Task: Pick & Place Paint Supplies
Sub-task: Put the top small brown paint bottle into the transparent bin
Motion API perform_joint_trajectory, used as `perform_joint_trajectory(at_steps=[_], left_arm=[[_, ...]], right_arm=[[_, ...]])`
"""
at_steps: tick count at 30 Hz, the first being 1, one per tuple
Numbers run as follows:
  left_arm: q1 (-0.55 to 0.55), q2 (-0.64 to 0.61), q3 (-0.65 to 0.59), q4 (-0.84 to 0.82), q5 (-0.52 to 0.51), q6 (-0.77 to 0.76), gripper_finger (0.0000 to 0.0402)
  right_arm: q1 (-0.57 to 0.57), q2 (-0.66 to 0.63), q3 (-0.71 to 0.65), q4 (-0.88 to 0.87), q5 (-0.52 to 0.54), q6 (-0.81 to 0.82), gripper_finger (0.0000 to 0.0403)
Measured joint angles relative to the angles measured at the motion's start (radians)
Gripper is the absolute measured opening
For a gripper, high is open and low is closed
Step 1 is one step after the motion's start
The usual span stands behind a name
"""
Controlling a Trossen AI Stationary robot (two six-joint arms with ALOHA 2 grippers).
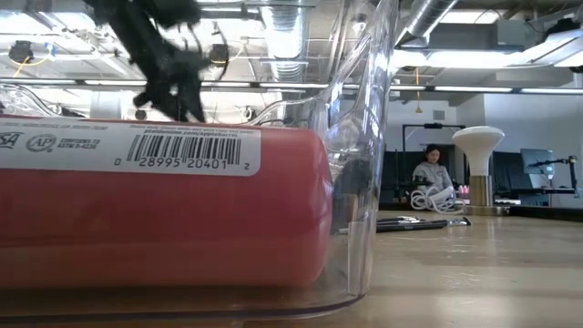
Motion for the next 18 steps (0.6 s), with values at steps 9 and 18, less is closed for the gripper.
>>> perform_joint_trajectory(at_steps=[9, 18], left_arm=[[0.271, 0.223, -0.001, -0.008, 0.239, 0.143, 0.0157], [0.227, 0.290, 0.067, 0.071, 0.186, 0.311, 0.0230]], right_arm=[[-0.006, 0.000, 0.000, 0.081, -0.002, 0.008, 0.0249], [0.020, 0.000, 0.000, 0.081, -0.003, 0.030, 0.0249]])
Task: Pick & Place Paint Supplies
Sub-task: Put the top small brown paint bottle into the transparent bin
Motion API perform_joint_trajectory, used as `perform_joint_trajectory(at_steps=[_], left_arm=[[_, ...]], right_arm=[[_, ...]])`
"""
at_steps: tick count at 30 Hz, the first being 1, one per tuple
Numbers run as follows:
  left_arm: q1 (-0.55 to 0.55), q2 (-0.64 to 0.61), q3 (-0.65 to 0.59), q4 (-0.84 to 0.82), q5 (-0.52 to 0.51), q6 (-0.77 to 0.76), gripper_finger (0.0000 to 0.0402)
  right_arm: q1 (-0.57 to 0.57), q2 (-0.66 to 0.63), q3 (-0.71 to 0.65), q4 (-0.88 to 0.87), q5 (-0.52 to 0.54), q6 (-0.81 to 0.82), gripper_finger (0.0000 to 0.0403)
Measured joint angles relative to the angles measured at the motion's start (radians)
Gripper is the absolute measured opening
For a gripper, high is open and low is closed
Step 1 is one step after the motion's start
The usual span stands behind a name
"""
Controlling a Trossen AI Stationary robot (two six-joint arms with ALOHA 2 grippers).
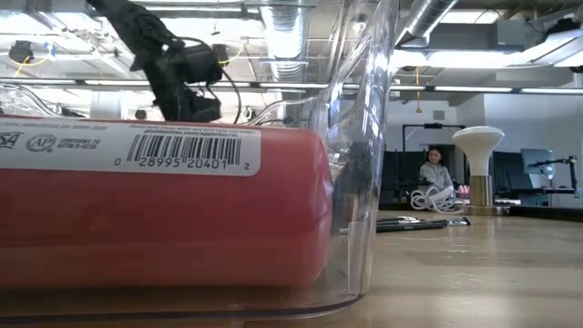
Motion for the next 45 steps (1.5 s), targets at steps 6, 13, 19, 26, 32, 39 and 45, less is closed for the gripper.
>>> perform_joint_trajectory(at_steps=[6, 13, 19, 26, 32, 39, 45], left_arm=[[0.009, 0.115, 0.061, 0.019, 0.014, -0.002, 0.0272], [-0.014, 0.227, 0.095, -0.010, -0.017, -0.007, 0.0286], [0.005, 0.253, 0.096, -0.007, -0.021, -0.031, 0.0287], [0.044, 0.253, 0.096, -0.003, -0.011, -0.038, 0.0287], [0.056, 0.253, 0.096, 0.001, 0.027, -0.036, 0.0281], [0.047, 0.259, 0.096, 0.006, 0.035, -0.021, 0.0252], [0.041, 0.313, 0.097, -0.001, 0.049, -0.022, 0.0235]], right_arm=[[-0.001, 0.000, 0.000, 0.000, 0.000, 0.031, 0.0249], [0.000, 0.000, 0.000, 0.000, -0.001, 0.057, 0.0249], [0.005, 0.000, 0.000, 0.000, 0.000, 0.057, 0.0249], [0.005, 0.000, 0.000, 0.000, 0.000, 0.057, 0.0249], [0.004, 0.000, 0.000, 0.000, 0.000, 0.057, 0.0249], [0.004, 0.000, 0.000, 0.000, 0.000, 0.057, 0.0249], [0.004, 0.000, 0.000, 0.000, 0.000, 0.057, 0.0249]])
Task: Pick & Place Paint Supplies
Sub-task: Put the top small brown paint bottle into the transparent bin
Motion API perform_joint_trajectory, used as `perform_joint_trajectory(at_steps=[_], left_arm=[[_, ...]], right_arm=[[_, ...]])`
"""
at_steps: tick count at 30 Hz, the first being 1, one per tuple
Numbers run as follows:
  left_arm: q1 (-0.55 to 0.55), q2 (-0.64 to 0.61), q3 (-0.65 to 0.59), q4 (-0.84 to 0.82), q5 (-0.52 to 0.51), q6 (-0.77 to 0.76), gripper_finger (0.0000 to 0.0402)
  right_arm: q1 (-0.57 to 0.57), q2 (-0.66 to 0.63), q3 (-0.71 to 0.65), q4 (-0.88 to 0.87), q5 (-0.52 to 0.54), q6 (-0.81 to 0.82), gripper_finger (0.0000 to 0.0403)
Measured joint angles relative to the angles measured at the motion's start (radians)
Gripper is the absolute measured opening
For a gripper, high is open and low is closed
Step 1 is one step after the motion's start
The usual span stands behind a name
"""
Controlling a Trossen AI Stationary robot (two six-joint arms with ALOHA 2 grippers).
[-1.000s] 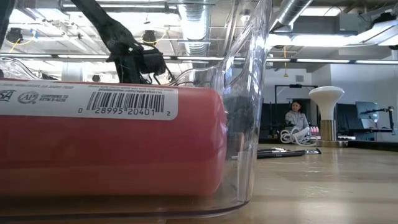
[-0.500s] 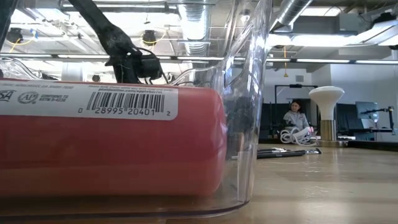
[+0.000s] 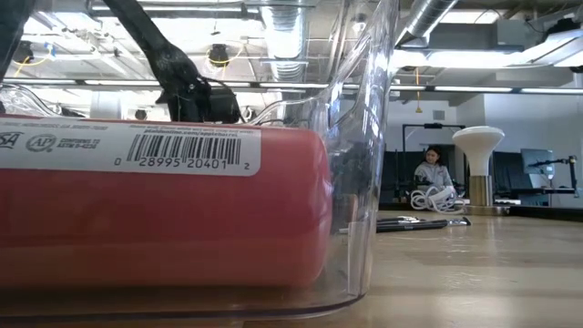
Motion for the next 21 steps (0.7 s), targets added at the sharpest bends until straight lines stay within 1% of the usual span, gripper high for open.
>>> perform_joint_trajectory(at_steps=[5, 15, 21], left_arm=[[-0.014, 0.022, 0.002, 0.002, -0.001, -0.004, 0.0228], [-0.017, 0.010, -0.001, 0.024, 0.018, -0.004, 0.0224], [-0.017, 0.010, -0.001, 0.043, 0.014, -0.004, 0.0213]], right_arm=[[0.001, 0.000, 0.000, 0.000, 0.000, 0.000, 0.0249], [0.001, 0.000, 0.000, 0.000, 0.000, 0.000, 0.0249], [0.001, 0.000, 0.000, 0.000, 0.000, 0.000, 0.0249]])
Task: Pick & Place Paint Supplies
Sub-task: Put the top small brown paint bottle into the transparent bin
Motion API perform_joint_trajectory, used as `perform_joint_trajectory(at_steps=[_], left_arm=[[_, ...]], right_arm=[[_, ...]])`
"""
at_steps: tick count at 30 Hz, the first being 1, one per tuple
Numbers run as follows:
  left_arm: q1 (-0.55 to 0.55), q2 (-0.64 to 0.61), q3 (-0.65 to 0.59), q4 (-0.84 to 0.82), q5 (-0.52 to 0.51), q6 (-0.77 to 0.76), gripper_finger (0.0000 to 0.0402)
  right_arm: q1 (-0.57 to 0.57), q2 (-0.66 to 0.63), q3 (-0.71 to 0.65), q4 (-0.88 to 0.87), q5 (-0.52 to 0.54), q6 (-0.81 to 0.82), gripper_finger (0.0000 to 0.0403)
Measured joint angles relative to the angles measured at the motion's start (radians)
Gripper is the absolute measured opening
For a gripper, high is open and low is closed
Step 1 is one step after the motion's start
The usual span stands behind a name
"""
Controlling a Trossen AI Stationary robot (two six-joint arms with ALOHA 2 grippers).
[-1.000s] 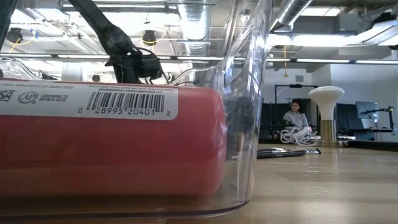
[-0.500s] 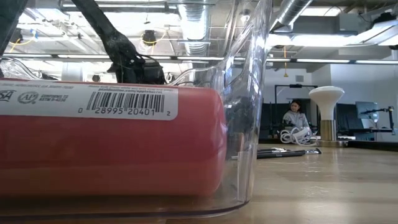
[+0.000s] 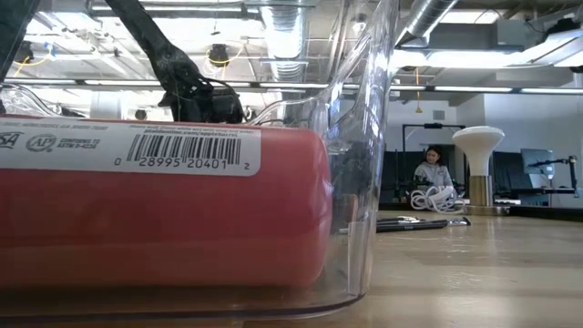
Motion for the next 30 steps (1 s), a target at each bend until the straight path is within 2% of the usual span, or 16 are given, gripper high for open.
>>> perform_joint_trajectory(at_steps=[7, 16, 20, 25, 30], left_arm=[[0.000, 0.000, 0.000, 0.002, -0.004, 0.005, 0.0182], [-0.011, -0.003, 0.001, -0.024, -0.007, 0.003, 0.0110], [-0.033, -0.028, -0.001, -0.072, -0.007, -0.003, 0.0099], [-0.063, -0.164, -0.002, -0.101, -0.005, -0.023, 0.0097], [-0.090, -0.407, -0.001, -0.108, 0.067, -0.105, 0.0096]], right_arm=[[0.000, 0.000, 0.000, 0.000, 0.000, 0.000, 0.0249], [0.002, 0.000, 0.000, 0.000, 0.000, 0.000, 0.0249], [0.008, 0.000, 0.000, 0.000, 0.000, 0.000, 0.0249], [0.021, 0.000, 0.000, 0.000, 0.000, -0.001, 0.0249], [0.021, 0.000, 0.000, 0.000, 0.000, -0.008, 0.0249]])
